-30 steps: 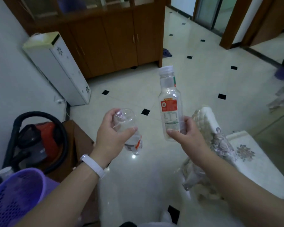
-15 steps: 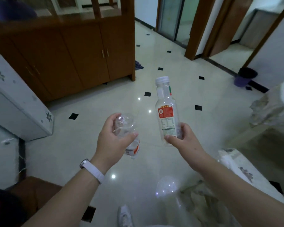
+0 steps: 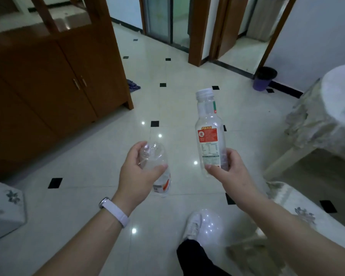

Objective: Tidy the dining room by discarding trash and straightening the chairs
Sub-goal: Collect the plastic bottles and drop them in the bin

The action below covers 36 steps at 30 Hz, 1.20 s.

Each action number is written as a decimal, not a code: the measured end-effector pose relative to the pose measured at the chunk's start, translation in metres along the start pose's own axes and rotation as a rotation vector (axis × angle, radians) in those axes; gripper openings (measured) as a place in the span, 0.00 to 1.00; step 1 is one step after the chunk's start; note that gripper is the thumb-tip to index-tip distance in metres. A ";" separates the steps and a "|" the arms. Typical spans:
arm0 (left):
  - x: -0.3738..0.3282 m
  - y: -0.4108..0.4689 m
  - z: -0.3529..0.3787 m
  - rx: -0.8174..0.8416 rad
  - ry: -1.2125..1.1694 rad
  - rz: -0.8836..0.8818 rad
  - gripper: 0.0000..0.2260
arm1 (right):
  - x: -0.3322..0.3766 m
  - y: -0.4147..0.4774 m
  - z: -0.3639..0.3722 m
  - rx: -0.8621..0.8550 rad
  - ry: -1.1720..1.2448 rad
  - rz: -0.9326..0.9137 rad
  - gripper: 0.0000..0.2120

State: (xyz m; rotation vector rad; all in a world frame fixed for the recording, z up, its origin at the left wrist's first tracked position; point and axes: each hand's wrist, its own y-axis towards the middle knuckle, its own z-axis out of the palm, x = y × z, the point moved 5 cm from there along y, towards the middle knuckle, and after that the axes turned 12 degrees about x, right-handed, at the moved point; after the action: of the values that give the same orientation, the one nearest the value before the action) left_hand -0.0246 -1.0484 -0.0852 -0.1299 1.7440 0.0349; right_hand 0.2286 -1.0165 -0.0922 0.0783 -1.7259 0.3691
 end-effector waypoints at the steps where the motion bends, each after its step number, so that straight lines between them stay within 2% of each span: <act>1: 0.003 0.019 0.005 0.011 0.003 -0.006 0.29 | -0.001 0.019 -0.006 -0.010 0.015 0.002 0.19; 8: -0.013 0.162 0.033 0.048 0.078 -0.045 0.28 | 0.012 0.151 -0.057 -0.063 0.128 -0.012 0.19; 12: -0.049 0.250 0.056 0.067 0.119 0.026 0.29 | 0.039 0.214 -0.105 -0.089 0.125 -0.051 0.20; 15: -0.067 0.299 0.082 0.113 0.124 0.050 0.32 | 0.048 0.242 -0.139 -0.173 0.129 -0.060 0.18; 20: -0.077 0.384 0.126 0.223 0.061 0.091 0.28 | 0.055 0.288 -0.187 -0.267 0.103 -0.047 0.20; 25: -0.064 0.473 0.158 0.343 0.019 0.080 0.29 | 0.051 0.361 -0.220 -0.340 0.118 -0.006 0.18; 31: -0.069 0.622 0.186 0.432 -0.023 0.108 0.29 | 0.072 0.467 -0.261 -0.461 0.081 0.014 0.25; 36: -0.101 0.742 0.204 0.512 0.007 0.168 0.29 | 0.108 0.547 -0.295 -0.571 0.062 -0.005 0.16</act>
State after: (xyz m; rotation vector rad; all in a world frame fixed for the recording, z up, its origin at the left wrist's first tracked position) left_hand 0.1131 -0.2853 -0.0584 0.3913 1.7145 -0.2880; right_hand 0.3470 -0.3978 -0.0555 -0.3396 -1.7098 -0.1333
